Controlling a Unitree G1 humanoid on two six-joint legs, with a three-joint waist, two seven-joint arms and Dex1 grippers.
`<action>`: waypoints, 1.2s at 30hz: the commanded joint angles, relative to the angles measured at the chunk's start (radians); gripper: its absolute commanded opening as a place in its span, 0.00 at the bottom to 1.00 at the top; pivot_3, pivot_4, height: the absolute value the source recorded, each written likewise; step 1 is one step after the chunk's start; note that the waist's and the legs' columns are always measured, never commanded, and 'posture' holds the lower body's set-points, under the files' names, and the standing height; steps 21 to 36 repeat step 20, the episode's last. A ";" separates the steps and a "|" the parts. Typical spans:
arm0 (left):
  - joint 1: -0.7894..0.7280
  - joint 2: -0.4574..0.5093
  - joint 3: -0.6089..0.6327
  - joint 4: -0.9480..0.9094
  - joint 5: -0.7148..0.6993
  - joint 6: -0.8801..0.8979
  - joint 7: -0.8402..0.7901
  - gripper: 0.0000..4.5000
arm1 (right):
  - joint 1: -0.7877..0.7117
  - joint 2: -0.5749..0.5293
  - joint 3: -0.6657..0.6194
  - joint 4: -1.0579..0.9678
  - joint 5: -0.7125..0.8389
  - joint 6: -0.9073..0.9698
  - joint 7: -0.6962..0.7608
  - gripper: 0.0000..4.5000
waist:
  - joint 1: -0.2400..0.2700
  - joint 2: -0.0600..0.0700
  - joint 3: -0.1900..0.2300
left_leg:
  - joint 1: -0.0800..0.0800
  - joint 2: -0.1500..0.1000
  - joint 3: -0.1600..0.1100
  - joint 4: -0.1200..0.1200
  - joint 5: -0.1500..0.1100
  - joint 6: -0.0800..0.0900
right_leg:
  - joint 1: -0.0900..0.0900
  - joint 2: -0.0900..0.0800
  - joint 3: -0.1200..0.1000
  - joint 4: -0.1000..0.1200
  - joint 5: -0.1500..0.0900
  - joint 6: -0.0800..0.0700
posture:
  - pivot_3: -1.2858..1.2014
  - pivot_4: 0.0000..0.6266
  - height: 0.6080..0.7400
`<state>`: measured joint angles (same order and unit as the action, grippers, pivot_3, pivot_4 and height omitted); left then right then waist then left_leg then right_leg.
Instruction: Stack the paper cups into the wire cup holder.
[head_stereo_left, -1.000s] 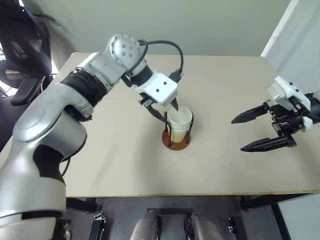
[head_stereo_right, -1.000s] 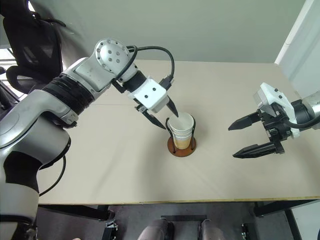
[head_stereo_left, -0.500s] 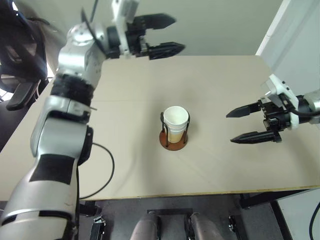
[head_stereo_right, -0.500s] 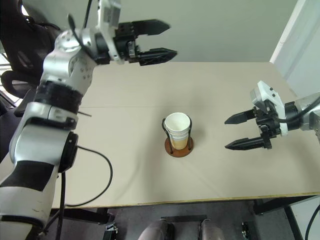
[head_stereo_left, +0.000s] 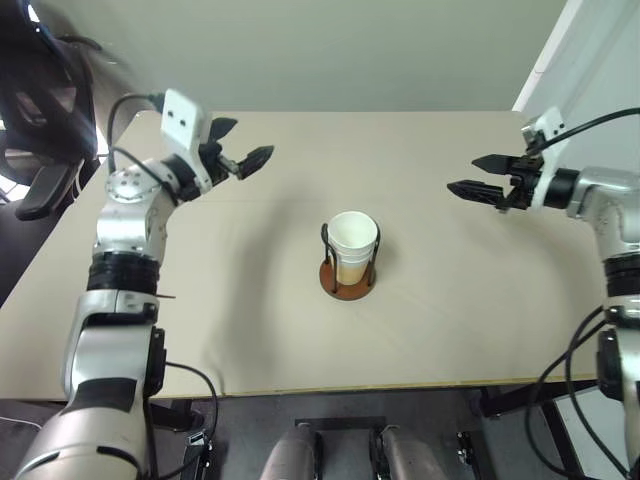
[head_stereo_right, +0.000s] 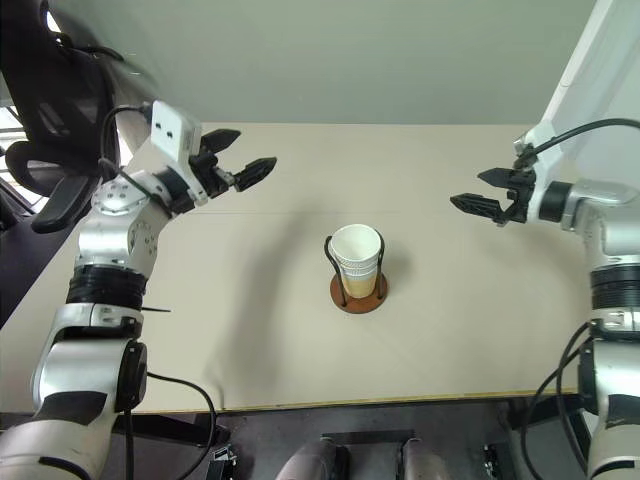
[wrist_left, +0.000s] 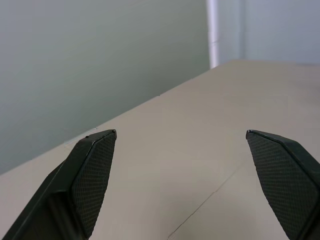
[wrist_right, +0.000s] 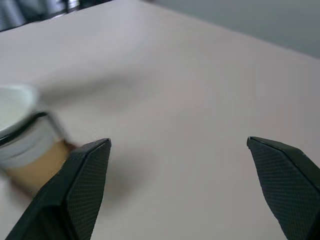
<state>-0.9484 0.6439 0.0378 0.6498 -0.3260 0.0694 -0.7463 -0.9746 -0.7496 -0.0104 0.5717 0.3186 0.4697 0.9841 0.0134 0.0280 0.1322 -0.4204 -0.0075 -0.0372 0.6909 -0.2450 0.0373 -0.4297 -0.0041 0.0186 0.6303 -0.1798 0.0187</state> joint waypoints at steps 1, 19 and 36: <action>0.006 -0.008 0.070 -0.069 0.003 -0.011 0.063 0.99 | -0.028 0.044 -0.077 0.071 -0.024 -0.115 -0.123 1.00 | 0.002 0.000 0.000 | 0.000 0.000 0.000 -0.001 0.000 -0.001 | 0.000 0.000 0.000 0.000 0.000 0.000 | 0.52 0.24 1.00; 0.117 -0.032 0.170 -0.278 -0.033 0.135 0.129 0.99 | -0.036 0.157 -0.115 0.214 -0.051 -0.245 -0.178 1.00 | -0.001 0.000 0.000 | 0.000 0.000 0.000 -0.012 0.002 -0.004 | -0.005 0.000 0.000 -0.001 0.004 -0.008 | 0.52 0.24 1.00; 0.116 -0.032 0.173 -0.283 -0.034 0.139 0.131 0.99 | -0.038 0.159 -0.114 0.217 -0.051 -0.247 -0.174 1.00 | -0.001 0.000 0.000 | 0.000 0.000 0.000 -0.012 0.002 -0.004 | -0.005 0.000 0.000 -0.001 0.005 -0.008 | 0.52 0.24 1.00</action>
